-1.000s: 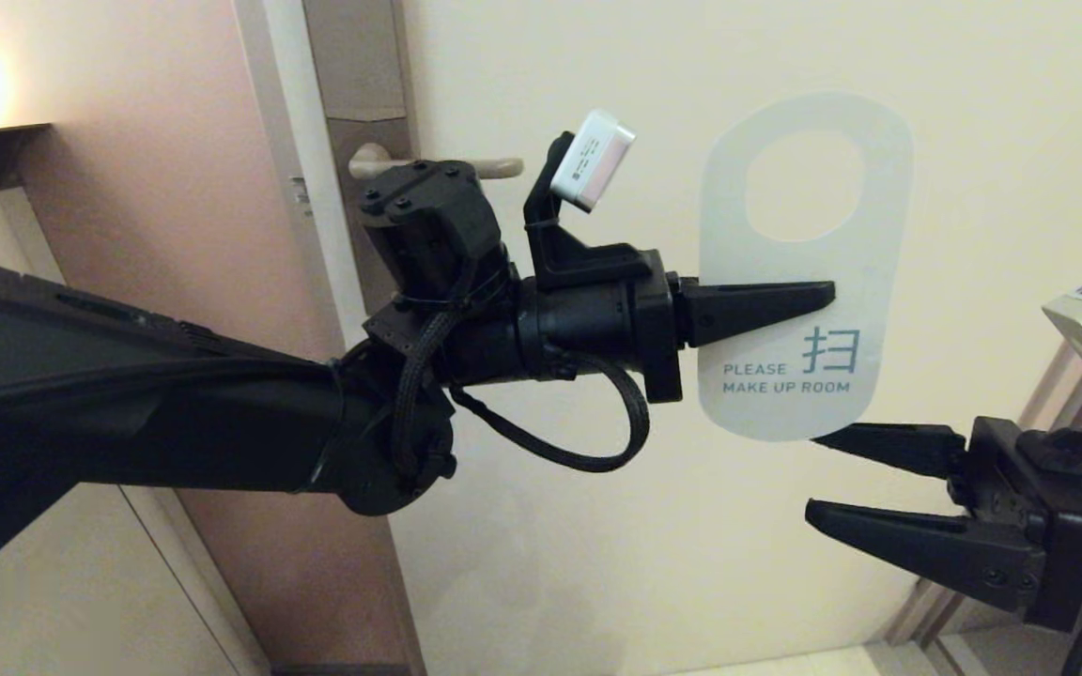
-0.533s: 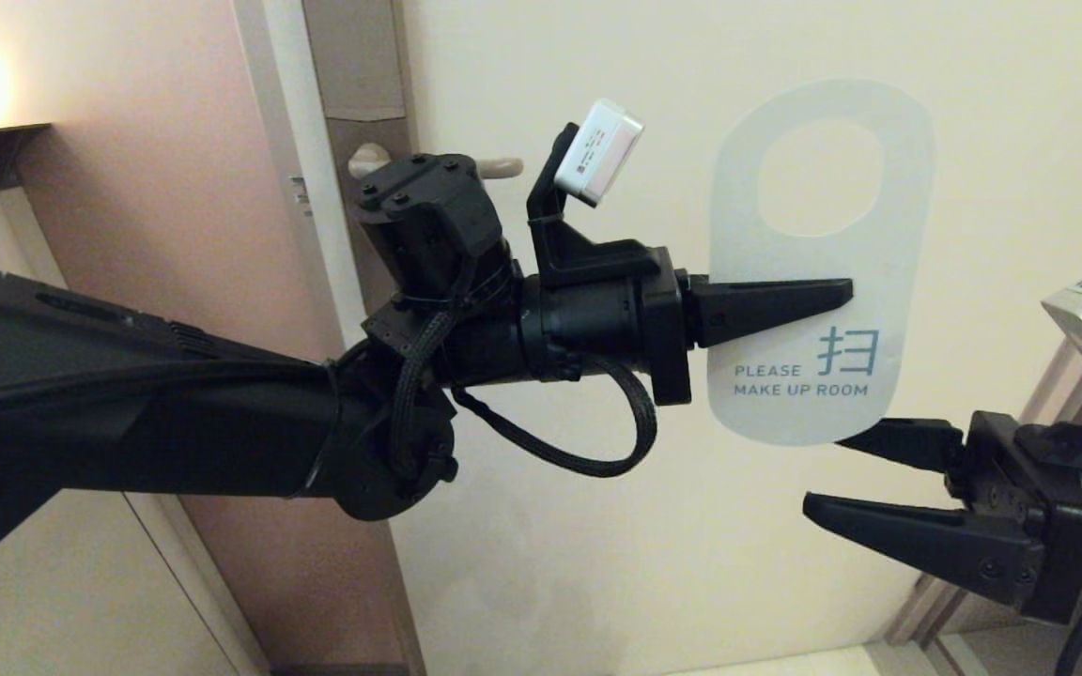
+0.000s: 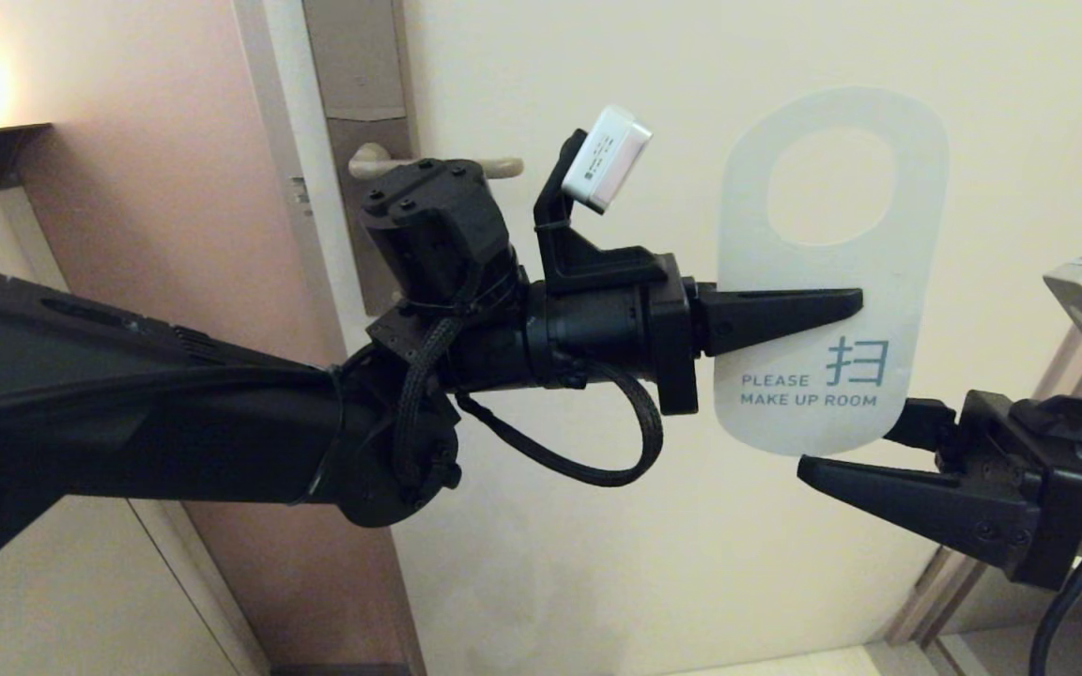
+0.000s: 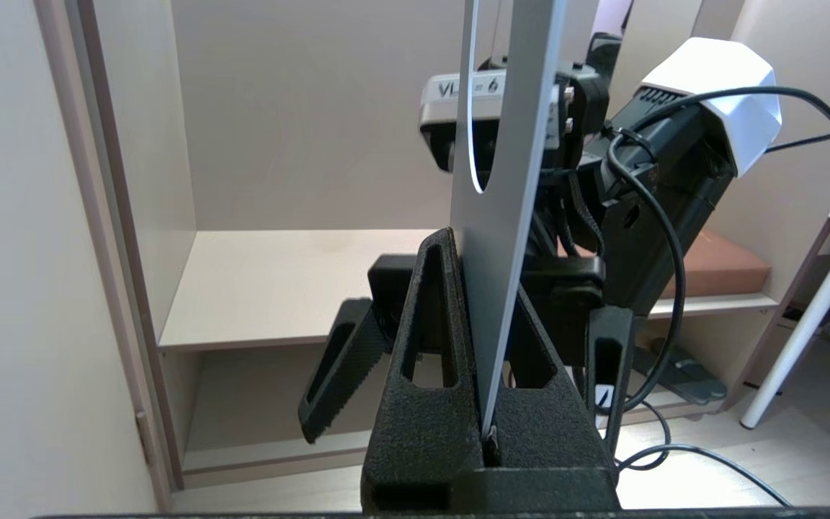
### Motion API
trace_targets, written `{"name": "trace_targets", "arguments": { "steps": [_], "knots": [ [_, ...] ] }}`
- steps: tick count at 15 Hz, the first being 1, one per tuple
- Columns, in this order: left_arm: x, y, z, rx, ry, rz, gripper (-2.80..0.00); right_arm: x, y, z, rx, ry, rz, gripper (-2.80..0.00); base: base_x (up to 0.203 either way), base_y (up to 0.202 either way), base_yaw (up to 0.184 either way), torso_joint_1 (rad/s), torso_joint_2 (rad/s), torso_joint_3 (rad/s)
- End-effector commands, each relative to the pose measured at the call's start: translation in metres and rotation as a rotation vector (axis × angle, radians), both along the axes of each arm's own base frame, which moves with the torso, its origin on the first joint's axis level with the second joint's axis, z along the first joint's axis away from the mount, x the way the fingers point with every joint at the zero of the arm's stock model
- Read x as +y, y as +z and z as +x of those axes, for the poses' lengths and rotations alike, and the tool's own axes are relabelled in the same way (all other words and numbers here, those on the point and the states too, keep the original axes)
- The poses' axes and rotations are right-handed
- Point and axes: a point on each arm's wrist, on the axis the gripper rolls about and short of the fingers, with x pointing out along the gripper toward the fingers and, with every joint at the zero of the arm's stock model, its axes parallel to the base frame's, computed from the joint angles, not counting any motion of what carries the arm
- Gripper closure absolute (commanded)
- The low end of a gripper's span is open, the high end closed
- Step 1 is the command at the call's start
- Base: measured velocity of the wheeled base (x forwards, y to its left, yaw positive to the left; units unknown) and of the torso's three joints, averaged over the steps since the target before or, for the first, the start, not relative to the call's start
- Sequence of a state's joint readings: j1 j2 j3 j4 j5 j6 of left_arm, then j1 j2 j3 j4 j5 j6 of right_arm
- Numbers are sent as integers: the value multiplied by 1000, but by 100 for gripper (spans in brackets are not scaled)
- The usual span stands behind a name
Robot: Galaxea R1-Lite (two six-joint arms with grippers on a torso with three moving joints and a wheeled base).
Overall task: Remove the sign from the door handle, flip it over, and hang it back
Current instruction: Hand it to the other hand
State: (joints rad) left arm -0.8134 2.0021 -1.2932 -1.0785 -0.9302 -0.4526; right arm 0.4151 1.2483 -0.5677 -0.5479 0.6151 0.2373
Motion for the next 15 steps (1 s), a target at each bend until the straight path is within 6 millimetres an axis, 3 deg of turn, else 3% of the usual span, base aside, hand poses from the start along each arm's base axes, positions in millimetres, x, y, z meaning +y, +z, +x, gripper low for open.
{"name": "trace_targets", "arguments": {
  "steps": [1,15],
  "knots": [
    [-1,-2,0,3,-8,3,0,0,0,0,-3,4,1,-280,0,0,0,0,0,0],
    [-16,-11,-9,31,-1,8,0,-5,12,-5,-74,-2,11,-280,0,0,0,0,0,0]
  ]
}}
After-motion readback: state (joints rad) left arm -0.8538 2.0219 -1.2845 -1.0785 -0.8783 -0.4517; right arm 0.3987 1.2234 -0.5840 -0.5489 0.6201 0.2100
